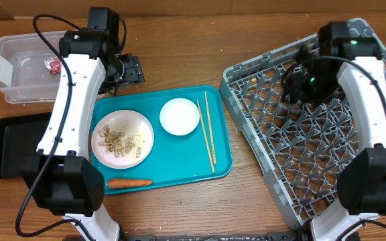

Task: Sort waste into correct bins and load items into the dishwasher
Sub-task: 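Set the pink bowl in the rack and release with right gripper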

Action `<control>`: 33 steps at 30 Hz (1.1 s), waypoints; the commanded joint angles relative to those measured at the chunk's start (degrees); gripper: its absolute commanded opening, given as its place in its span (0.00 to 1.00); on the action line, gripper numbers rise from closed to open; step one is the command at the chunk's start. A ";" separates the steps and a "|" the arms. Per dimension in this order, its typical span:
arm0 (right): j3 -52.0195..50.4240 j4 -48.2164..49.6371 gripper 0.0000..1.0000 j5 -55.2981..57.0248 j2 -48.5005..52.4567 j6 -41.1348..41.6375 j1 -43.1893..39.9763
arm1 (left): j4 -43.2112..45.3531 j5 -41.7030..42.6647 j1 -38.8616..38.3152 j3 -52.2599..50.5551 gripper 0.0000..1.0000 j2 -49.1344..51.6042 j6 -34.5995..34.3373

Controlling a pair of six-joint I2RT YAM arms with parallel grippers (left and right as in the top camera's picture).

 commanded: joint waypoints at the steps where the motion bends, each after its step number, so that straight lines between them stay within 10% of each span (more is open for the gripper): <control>1: -3.39 -2.03 0.56 -5.75 0.59 -5.95 1.90 | 0.00 -0.96 0.28 -0.02 0.77 -0.17 0.46; 22: -17.53 36.44 0.63 -6.25 0.70 17.59 5.38 | 0.26 -0.96 0.31 -0.02 0.77 -0.17 0.46; 33: -17.53 40.28 0.65 8.44 0.70 26.34 5.35 | 0.28 -0.96 0.28 -0.02 0.77 -0.17 0.48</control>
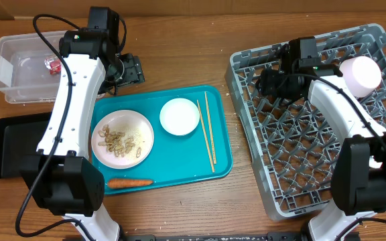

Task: Sort waste into correct bins and load items into the dishwasher
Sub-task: 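Set the pink bowl in the rack and release with right gripper, then raise right gripper out of the rack and swing toward the tray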

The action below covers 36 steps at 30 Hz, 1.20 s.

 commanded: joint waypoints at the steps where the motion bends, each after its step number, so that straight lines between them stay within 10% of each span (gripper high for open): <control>1: 0.24 0.39 0.66 7.32 0.13 4.92 -0.35 | 0.07 -0.98 0.28 -0.02 0.77 -0.17 0.48; 36: 15.78 -16.70 0.76 20.94 3.28 0.02 -19.80 | 0.46 -0.96 0.28 -0.02 0.77 -0.17 0.46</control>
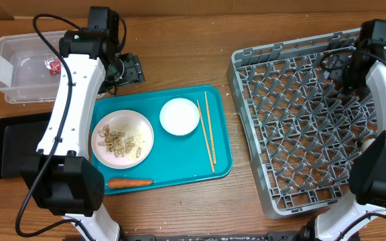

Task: Sort waste into correct bins and load items into the dishwasher
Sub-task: 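Raise right gripper out of the rack and swing toward the tray, then grasp the small white bowl on the teal tray with right gripper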

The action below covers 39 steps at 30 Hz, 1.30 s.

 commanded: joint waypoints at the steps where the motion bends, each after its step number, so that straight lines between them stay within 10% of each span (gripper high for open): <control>1: 0.09 -0.24 0.76 4.15 -0.02 1.05 -0.57 | 0.15 -0.96 0.28 -0.02 0.77 -0.17 0.46; 10: 0.44 -0.42 0.80 2.58 -3.50 0.92 0.98 | 0.00 -0.96 0.28 -0.02 0.77 -0.17 0.48; 20: 1.53 -3.63 0.81 -23.98 -7.37 -4.37 5.95 | 0.00 -0.96 0.31 -0.02 0.78 -0.17 0.48; 39: 1.49 0.33 0.79 -21.90 -2.97 -9.29 36.83 | -7.58 -0.50 0.28 -0.02 0.88 -0.17 -0.92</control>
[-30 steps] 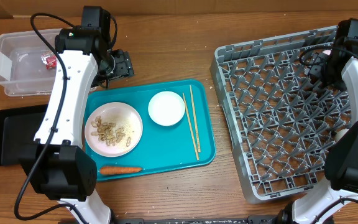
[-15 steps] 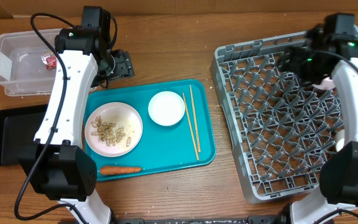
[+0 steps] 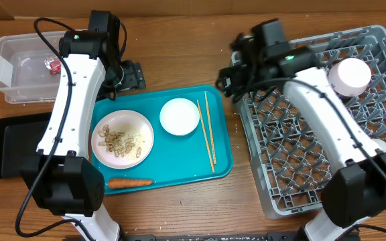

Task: Sort waste into correct bins and load items into the dishwasher
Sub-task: 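Grasp the small white bowl on the teal tray with right gripper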

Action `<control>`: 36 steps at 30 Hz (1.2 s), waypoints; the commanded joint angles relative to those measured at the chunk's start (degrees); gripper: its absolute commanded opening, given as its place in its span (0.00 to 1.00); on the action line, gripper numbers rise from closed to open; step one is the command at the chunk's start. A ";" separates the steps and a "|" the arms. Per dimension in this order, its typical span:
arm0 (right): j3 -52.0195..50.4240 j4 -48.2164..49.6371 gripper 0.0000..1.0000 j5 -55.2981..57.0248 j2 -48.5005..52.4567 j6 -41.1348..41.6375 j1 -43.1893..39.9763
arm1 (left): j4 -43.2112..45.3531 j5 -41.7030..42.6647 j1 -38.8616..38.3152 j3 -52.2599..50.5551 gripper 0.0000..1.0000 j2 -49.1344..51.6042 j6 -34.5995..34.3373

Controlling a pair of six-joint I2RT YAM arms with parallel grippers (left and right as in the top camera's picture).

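Observation:
A teal tray (image 3: 223, 157) holds a white plate of scraps (image 3: 122, 139), a small white bowl (image 3: 179, 116), a pair of chopsticks (image 3: 208, 130) and a carrot (image 3: 130, 182). The grey dish rack (image 3: 293, 181) stands at the right, with a white cup (image 3: 350, 75) upside down near its far right corner. My right gripper (image 3: 230, 76) hangs over the rack's far left corner, just beyond the tray, holding nothing I can see. My left gripper (image 3: 130, 75) hovers open and empty behind the tray's far left corner.
A clear plastic bin (image 3: 19, 70) with a red scrap (image 3: 52, 64) inside stands at the far left. In front of it lies a black bin (image 3: 12, 144). Both sit left of the left arm.
My right arm has swung from the rack's far right corner to its far left corner, next to the tray. The cup shows again in the rack. My left gripper has barely shifted.
My right gripper was over the far part of the rack, which lay skewed. Then the rack lay straighter with the cup standing in it and the gripper at its far left. The gripper then went to the far right corner, and is now beside the tray.

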 commanded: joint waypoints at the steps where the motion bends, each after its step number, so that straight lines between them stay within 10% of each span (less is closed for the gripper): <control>1: 1.14 0.48 0.79 2.01 3.04 1.05 2.43 | -1.44 -0.52 0.28 -0.02 0.88 -0.17 -0.85; 16: 1.14 3.93 0.65 3.21 16.96 5.64 9.55 | -2.14 2.40 0.28 -0.02 0.89 -0.17 -0.85; 28: 1.01 5.16 0.12 3.21 18.51 5.64 11.15 | -2.01 2.23 0.28 -0.02 0.88 -0.17 -0.81; 36: 4.24 3.30 0.04 4.35 17.11 5.35 10.01 | -1.70 2.21 0.28 -0.02 0.89 -0.17 -0.79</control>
